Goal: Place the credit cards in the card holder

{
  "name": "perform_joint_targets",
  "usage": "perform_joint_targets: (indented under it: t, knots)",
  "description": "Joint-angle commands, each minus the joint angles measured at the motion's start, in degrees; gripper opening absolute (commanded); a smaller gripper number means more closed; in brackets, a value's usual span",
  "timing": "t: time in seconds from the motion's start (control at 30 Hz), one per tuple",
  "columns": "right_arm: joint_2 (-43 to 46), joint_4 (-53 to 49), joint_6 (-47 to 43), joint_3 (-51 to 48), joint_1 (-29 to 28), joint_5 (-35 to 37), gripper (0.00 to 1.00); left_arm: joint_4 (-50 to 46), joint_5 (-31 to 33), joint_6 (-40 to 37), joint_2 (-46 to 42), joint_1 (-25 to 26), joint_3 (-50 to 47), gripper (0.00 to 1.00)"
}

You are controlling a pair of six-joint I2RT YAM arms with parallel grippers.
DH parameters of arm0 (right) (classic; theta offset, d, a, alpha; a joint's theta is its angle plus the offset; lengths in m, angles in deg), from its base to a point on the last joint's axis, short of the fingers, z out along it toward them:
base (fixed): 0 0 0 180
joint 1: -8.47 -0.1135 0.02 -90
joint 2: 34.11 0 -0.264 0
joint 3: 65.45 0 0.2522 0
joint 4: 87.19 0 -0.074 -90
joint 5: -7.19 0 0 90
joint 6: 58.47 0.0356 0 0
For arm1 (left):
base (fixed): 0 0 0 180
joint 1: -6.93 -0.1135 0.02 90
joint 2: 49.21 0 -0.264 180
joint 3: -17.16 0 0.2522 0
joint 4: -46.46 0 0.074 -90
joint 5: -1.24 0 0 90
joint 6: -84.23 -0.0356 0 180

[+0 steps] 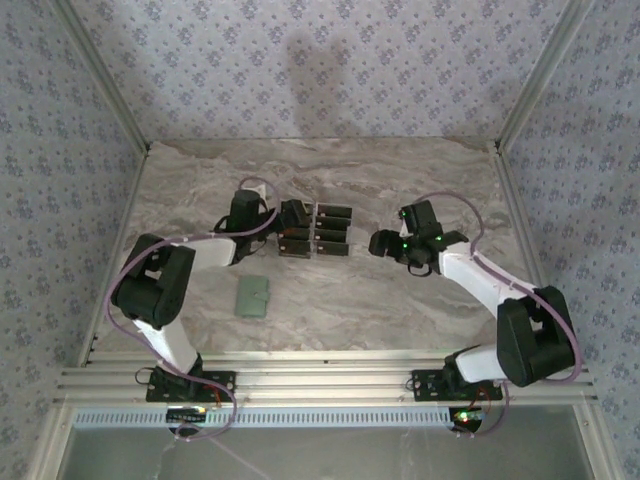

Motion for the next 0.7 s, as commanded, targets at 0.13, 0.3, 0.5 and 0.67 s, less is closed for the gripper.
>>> perform_joint_targets:
  t: [0.13, 0.3, 0.5, 0.67]
  knots:
    - [-7.07, -0.35, 1.14, 4.59, -5.84, 5.4, 0.81, 4.06, 3.07, 2.27, -1.32, 4.29, -0.63, 1.0]
    - [-9.48, -0.49, 1.59, 4.85, -6.81, 9.13, 0.81, 5.33, 4.06, 3.39, 0.03, 6.61, -0.39, 1.0]
    - [-9.07, -0.84, 2.24, 2.35, -5.74, 13.11, 0.81, 6.47, 4.76, 4.26, 1.84, 8.75, 0.29, 1.0]
    - [-6.77, -1.13, 3.34, -0.71, -2.28, 14.12, 0.81, 6.9, 4.76, 4.82, 3.94, 10.46, 1.99, 1.0]
